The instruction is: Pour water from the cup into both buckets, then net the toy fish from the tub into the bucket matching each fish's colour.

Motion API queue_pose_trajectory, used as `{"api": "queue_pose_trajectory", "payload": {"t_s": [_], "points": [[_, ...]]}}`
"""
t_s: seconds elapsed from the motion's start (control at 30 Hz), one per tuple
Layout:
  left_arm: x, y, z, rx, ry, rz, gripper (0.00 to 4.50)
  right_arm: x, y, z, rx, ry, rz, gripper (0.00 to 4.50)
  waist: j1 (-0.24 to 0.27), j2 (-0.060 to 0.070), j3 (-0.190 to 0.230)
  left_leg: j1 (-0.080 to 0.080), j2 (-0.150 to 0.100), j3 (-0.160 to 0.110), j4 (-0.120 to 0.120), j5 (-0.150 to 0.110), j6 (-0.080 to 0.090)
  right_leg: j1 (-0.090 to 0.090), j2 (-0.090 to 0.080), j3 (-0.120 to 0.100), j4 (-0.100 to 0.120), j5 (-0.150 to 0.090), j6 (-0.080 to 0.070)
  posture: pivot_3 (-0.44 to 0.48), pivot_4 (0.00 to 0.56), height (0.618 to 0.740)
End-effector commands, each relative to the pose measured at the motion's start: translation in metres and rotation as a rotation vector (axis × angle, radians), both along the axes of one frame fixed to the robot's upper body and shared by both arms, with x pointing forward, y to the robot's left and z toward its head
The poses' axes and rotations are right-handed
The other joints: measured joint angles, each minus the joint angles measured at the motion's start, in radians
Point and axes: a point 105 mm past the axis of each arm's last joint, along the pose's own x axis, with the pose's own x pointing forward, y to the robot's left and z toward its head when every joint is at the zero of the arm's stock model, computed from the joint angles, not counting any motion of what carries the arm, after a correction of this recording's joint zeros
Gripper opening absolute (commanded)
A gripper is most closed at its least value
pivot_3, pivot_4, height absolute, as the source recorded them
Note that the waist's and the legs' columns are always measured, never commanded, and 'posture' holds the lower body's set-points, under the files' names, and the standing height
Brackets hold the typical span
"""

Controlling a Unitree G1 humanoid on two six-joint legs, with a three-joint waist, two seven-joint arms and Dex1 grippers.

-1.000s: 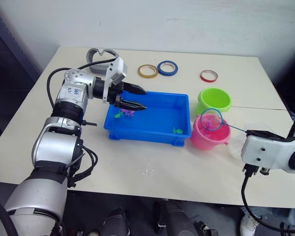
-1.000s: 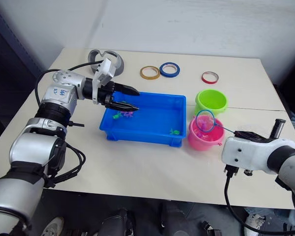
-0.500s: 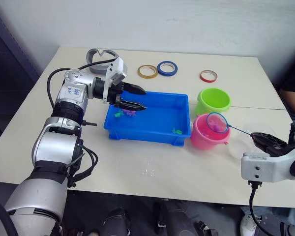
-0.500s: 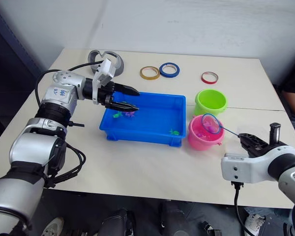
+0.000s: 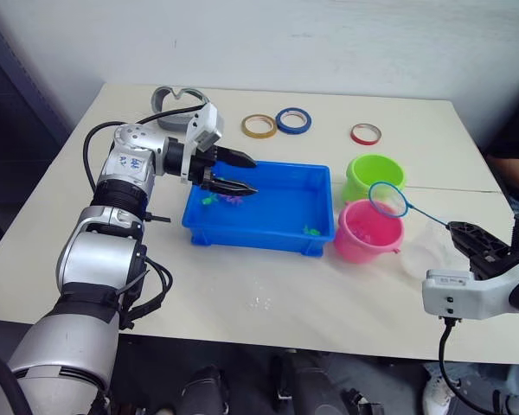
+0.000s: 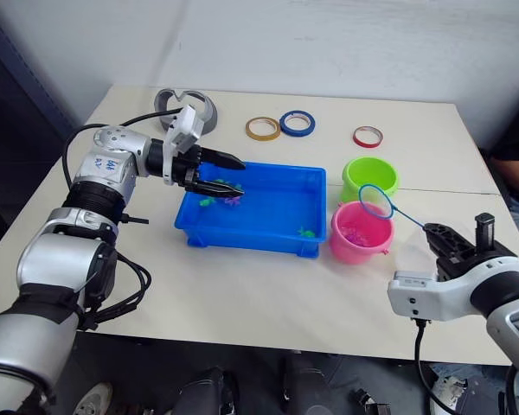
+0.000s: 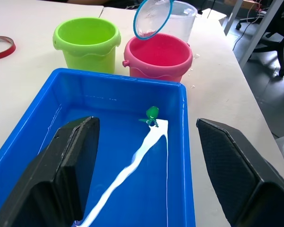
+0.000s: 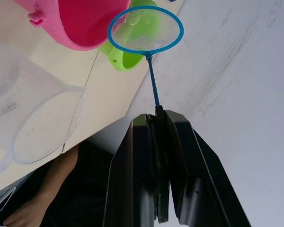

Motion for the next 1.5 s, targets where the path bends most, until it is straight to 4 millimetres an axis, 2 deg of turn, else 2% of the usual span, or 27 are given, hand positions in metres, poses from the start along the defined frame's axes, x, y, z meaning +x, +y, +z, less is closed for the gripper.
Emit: {"api": "queue_pose_trajectory", "payload": {"t_s": [0.03,0.13,0.23,0.4,0.53,0.6,0.73,0.87,1.0,1.27,1.5], "points": [[-0.001,-0.001,0.02,-0.005,-0.07,-0.021,3.6,-0.003,0.002,0.01,0.063,-0.033,-0.02,0.0,0.0,0.0,0.0,0.0,0.0,0.0,0.0,0.0,0.0,0.0,0.0,0.0,0.0,0.0,0.0,0.0,0.15,0.693],[0.001,0.005,0.02,-0.004,-0.071,0.005,3.6,-0.002,0.005,0.019,0.23,-0.017,-0.041,0.0,-0.002,0.0,0.0,0.0,0.0,0.0,0.001,0.0,0.0,0.0,0.0,0.0,0.001,0.0,0.0,0.0,0.15,0.693],[0.004,0.019,0.018,0.011,-0.073,0.062,3.6,0.005,0.015,0.036,0.386,-0.014,-0.004,0.0,-0.01,0.0,0.0,0.002,0.0,0.001,0.002,0.0,0.0,0.0,0.0,0.001,0.003,0.0,-0.001,0.0,0.15,0.693],[0.006,0.062,0.013,0.093,-0.094,0.192,3.6,0.029,0.034,0.05,0.66,0.031,0.069,0.0,-0.022,0.0,0.0,0.007,0.001,0.001,-0.001,0.001,-0.002,0.002,0.001,0.002,0.005,0.0,-0.003,0.0,0.15,0.693],[0.002,0.1,0.02,0.128,-0.114,0.304,3.6,0.056,0.053,0.043,0.795,0.108,0.101,0.0,-0.027,-0.001,0.0,0.007,0.001,0.001,-0.001,0.001,-0.002,0.001,0.0,0.002,0.007,-0.001,-0.004,0.0,0.15,0.693],[0.0,0.111,0.025,0.125,-0.118,0.338,3.6,0.064,0.06,0.038,0.825,0.141,0.105,0.0,-0.026,-0.001,0.0,0.006,0.001,0.001,-0.001,0.001,-0.002,0.001,-0.001,0.002,0.007,-0.001,-0.004,0.0,0.15,0.693],[-0.007,0.137,0.031,0.113,-0.109,0.421,3.6,0.087,0.079,0.016,0.916,0.235,0.096,0.0,-0.028,-0.001,0.0,0.004,0.001,0.001,-0.001,0.0,-0.002,-0.001,-0.001,0.002,0.006,-0.001,-0.004,0.0,0.15,0.693],[-0.013,0.147,0.03,0.107,-0.089,0.449,3.6,0.1,0.09,0.001,0.948,0.299,0.089,0.0,-0.025,-0.001,0.0,0.003,0.001,0.001,0.0,0.0,-0.001,-0.001,-0.001,0.001,0.007,-0.001,-0.004,0.0,0.15,0.693],[-0.024,0.157,0.026,0.12,-0.068,0.469,3.6,0.101,0.101,-0.019,0.941,0.36,0.089,0.0,-0.027,-0.001,0.0,0.003,0.001,0.001,0.0,0.0,-0.001,-0.001,-0.001,0.001,0.006,-0.001,-0.004,0.0,0.15,0.693],[-0.032,0.159,0.022,0.11,-0.055,0.492,3.6,0.102,0.111,-0.034,0.971,0.409,0.071,0.0,-0.026,-0.001,0.0,0.002,0.001,0.0,0.001,0.0,-0.001,-0.002,-0.002,0.0,0.007,-0.001,-0.004,0.0,0.15,0.693],[-0.034,0.154,0.02,0.101,-0.051,0.489,3.6,0.112,0.121,-0.043,0.979,0.417,0.058,0.0,-0.027,-0.001,0.0,0.002,0.001,0.0,0.001,0.0,-0.001,-0.002,-0.002,0.0,0.007,-0.001,-0.004,0.0,0.15,0.693]]}}
